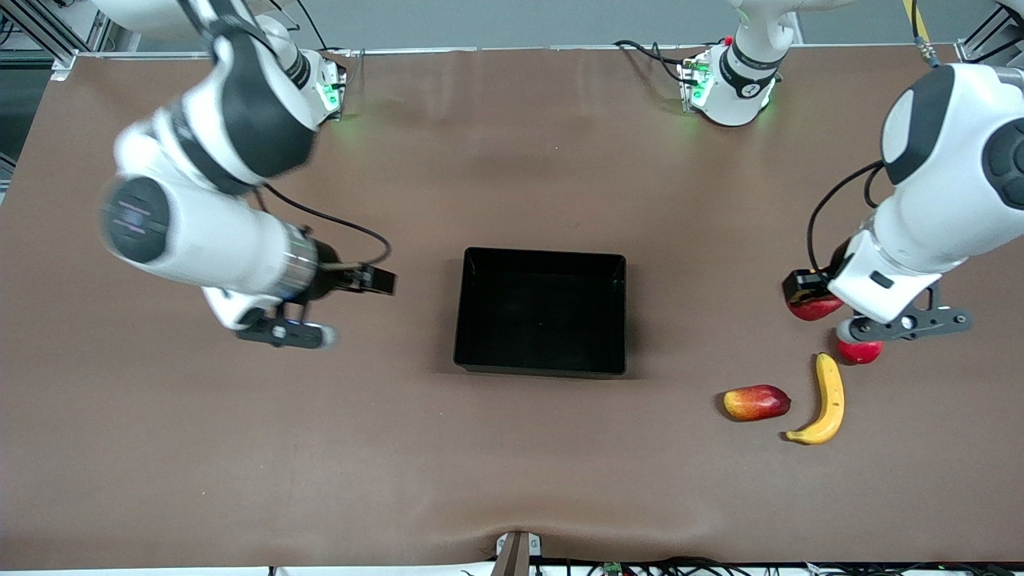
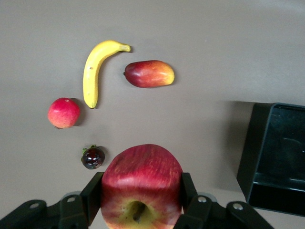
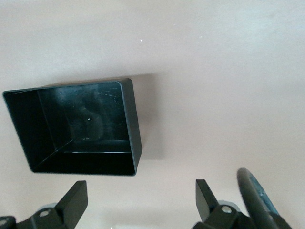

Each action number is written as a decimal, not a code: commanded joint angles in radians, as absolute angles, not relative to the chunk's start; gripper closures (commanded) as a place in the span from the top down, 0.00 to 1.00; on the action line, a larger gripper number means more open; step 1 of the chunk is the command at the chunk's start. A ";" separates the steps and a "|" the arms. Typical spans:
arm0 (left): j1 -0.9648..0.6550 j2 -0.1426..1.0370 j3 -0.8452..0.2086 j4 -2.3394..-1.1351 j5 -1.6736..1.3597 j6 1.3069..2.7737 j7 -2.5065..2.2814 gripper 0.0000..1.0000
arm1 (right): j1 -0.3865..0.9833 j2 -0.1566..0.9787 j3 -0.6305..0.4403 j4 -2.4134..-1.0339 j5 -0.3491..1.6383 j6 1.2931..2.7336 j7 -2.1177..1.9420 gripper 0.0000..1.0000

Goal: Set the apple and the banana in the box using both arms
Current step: 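Move the apple toward the box while the right gripper returns to rest, then lower the red apple into the box and open the left gripper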

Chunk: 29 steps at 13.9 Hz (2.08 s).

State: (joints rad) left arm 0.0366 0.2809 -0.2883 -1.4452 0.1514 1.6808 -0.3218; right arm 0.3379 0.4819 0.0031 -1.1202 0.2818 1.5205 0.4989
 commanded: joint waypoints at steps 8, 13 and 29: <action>-0.087 0.368 -0.376 -1.467 0.137 1.664 -0.477 0.00 | 0.058 0.295 0.011 -1.097 -0.005 1.359 -0.156 1.00; -0.188 0.417 -0.376 -1.486 0.138 1.681 -0.614 0.00 | 0.008 0.152 0.011 -1.363 -0.080 1.440 -0.221 1.00; -0.354 0.761 -0.382 -1.502 0.232 2.040 -0.922 0.00 | -0.130 -0.026 0.005 -1.588 0.028 1.606 -0.350 1.00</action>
State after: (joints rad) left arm -0.3458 0.7435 -0.3782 -1.5036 0.2062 2.0348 -0.8735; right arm -0.1169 -0.0278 -0.0085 -1.6091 0.0119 1.6293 -0.3424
